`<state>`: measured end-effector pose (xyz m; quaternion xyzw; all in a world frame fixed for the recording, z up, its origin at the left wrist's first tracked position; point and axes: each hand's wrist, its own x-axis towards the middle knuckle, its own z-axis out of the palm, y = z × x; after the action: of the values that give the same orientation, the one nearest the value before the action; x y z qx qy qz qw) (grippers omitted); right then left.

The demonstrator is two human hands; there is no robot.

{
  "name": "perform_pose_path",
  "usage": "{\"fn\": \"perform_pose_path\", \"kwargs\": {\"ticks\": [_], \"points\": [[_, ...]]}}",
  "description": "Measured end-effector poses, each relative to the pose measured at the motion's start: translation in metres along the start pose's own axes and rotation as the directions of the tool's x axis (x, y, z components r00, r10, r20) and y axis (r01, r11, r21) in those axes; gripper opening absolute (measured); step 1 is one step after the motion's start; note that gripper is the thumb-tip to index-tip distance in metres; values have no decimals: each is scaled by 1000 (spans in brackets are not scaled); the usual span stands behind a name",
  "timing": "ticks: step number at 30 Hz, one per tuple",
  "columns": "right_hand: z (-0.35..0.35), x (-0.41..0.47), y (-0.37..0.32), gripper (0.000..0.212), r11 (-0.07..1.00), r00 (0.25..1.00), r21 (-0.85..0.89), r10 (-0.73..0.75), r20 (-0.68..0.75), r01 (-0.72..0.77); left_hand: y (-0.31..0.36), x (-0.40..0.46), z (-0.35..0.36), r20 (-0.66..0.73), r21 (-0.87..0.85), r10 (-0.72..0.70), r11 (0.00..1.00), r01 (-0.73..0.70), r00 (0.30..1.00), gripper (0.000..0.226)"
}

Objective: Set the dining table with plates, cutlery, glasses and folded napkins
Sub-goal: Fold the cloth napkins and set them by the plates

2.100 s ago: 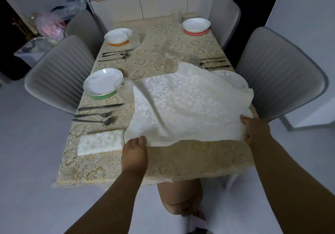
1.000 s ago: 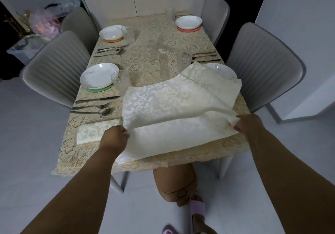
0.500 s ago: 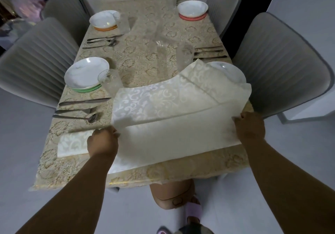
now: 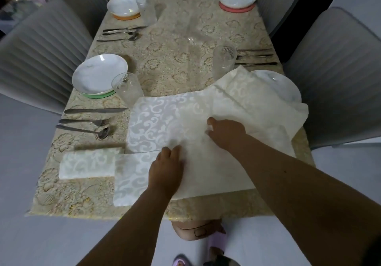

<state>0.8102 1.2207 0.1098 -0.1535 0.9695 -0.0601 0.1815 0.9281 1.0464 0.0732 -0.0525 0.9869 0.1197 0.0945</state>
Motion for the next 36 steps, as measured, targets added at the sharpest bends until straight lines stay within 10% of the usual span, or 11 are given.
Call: {"fn": "perform_pose_path", "kwargs": {"ticks": [9,13,20,26,36], "points": [[-19,14,18,52,997,994,-69,-31,-104,24,-9,33,-12,32,-250,-123,960,127,992,16],[-10,16,10,40,984,994,-145,-95,50,101,-3,36,-13,22,-185,-65,980,68,998,15],[-33,20,32,45,984,984,-162,-92,-152,67,1,49,-16,-109,-38,40,998,-44,993,17],[-23,21,29,35,960,983,-215,-170,69,181,-2,52,-10,-176,30,59,998,-54,983,18],[-91,18,73,35,999,974,-33,-34,-226,27,8,48,1,-277,64,216,976,-206,936,44]]}}
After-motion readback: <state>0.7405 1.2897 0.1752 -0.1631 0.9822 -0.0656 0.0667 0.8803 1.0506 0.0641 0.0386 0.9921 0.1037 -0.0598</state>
